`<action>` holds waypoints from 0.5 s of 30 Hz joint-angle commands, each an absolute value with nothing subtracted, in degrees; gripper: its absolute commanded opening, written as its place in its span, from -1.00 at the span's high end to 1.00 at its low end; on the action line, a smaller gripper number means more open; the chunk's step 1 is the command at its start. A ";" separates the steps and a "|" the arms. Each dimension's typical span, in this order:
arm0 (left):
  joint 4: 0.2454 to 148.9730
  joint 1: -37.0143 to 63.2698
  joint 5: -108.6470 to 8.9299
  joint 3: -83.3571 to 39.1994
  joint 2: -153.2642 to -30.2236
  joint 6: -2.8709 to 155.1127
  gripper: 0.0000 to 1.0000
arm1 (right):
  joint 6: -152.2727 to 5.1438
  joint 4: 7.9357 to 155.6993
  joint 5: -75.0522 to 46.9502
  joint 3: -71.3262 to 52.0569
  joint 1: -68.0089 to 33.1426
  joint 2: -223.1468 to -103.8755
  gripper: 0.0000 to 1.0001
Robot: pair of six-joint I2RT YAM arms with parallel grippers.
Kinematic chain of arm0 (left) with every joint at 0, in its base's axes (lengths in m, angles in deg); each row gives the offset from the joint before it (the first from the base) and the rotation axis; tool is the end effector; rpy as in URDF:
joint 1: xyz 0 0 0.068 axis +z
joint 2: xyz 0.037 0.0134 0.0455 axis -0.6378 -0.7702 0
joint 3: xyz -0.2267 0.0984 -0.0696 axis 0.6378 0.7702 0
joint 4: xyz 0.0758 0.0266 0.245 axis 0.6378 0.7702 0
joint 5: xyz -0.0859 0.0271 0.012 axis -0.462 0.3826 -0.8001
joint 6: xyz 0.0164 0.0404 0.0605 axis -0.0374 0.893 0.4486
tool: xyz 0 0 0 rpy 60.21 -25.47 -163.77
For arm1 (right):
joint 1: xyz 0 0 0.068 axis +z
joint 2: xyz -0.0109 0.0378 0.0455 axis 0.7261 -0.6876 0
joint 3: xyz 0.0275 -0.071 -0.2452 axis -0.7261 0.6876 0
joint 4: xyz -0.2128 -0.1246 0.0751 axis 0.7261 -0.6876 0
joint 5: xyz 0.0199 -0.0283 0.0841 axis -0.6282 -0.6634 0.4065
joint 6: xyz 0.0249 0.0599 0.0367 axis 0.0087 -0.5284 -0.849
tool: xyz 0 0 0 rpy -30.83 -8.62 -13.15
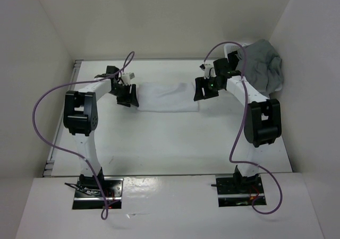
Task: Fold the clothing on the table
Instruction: Fold the skirt
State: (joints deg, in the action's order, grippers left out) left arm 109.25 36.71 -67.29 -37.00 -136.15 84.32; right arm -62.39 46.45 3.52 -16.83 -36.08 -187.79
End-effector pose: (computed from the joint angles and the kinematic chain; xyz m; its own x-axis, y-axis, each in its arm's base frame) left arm 0.4308 -0.0491 0.1298 -0.9188 -0.0064 -0.3946 0.1732 0.8919 -0.4178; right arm 0.3880 0.0989 0.2036 -0.8067 -0.2192 -0.5487 -0.4461 0.8349 0.3223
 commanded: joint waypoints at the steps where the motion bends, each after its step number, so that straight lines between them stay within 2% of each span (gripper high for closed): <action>1: 111.08 37.52 -72.17 -34.73 -137.19 84.98 -0.30 | -62.00 48.84 3.27 -16.35 -35.84 -188.07 -0.38; 7: 112.57 38.66 -76.14 -34.72 -134.38 86.21 -0.30 | -62.00 48.84 3.27 -16.88 -35.84 -189.13 -0.38; 10: 111.52 39.19 -75.61 -38.76 -134.37 86.21 -0.30 | -62.00 48.84 3.88 -16.88 -35.84 -189.13 -0.38; 15: 110.99 39.72 -75.43 -49.65 -141.13 83.31 -0.30 | -62.00 48.84 4.93 -16.88 -35.84 -189.13 -0.38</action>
